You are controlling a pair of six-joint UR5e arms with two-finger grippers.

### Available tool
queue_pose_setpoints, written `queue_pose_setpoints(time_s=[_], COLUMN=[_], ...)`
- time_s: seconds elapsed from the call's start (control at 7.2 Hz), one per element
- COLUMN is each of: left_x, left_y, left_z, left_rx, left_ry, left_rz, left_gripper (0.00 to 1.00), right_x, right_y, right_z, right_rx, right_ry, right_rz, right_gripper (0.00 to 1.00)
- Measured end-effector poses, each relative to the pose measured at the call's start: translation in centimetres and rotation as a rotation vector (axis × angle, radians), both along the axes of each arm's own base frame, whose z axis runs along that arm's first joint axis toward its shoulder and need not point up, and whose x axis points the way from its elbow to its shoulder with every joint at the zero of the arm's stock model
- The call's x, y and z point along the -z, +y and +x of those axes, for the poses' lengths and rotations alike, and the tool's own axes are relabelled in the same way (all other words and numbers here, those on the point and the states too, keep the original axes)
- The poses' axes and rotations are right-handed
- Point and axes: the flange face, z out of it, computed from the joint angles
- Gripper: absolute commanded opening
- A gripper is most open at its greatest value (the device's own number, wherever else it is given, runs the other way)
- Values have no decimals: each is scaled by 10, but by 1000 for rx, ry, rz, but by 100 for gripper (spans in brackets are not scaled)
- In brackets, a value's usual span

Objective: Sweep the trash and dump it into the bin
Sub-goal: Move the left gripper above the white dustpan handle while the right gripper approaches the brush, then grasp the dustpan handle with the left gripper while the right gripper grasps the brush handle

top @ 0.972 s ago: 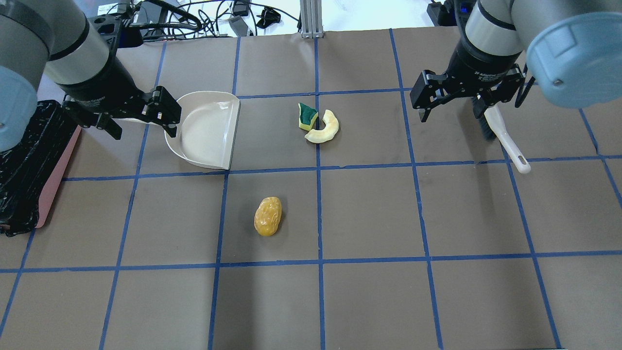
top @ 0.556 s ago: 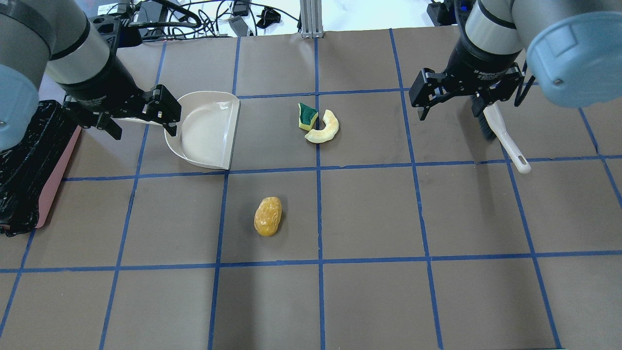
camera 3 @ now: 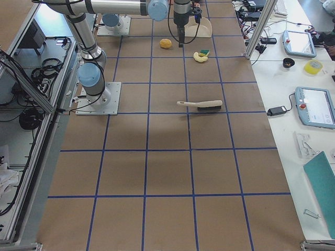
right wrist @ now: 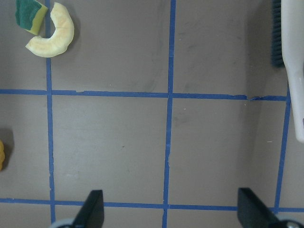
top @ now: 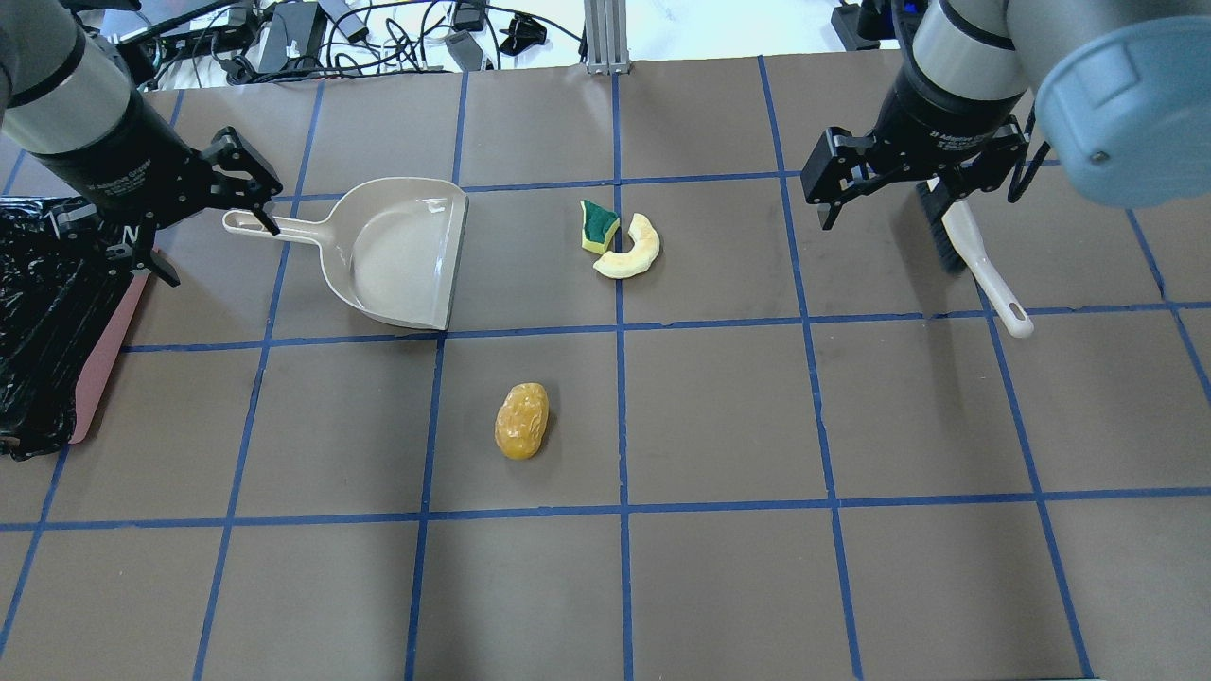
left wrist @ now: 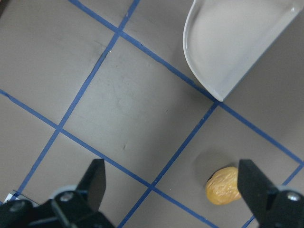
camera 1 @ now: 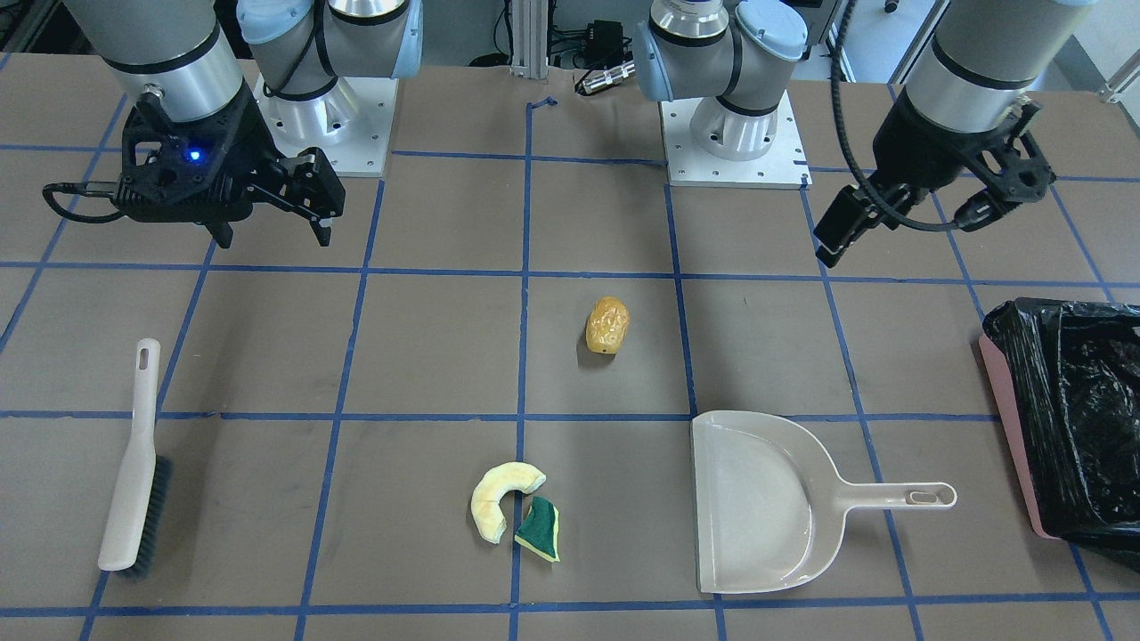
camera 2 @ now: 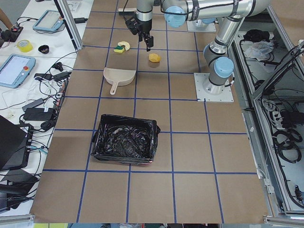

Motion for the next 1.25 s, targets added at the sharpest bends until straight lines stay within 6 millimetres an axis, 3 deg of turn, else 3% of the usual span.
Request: queue_pose_setpoints(time_s=[0.28, 0.69, 0.97, 1.25], left_x=[16, 60, 80, 92], left_y=[-24, -58, -85, -130], left_z=[16, 27, 38, 51], left_rx=[-218, -621, -778, -844], left_ry=[-2, -4, -47, -73], left_rz=[-50, -33, -16, -25], left_gripper=[100, 100, 100, 100], right_x=[8, 26, 51, 60], right_y=[-2, -11, -31, -46], right_z=[-2, -11, -35, -71], right_rx=[-1, -19, -24, -30], right_ry=[8, -1, -6, -10], right_rz=[22, 50, 86, 72], right_gripper=[100, 100, 100, 100])
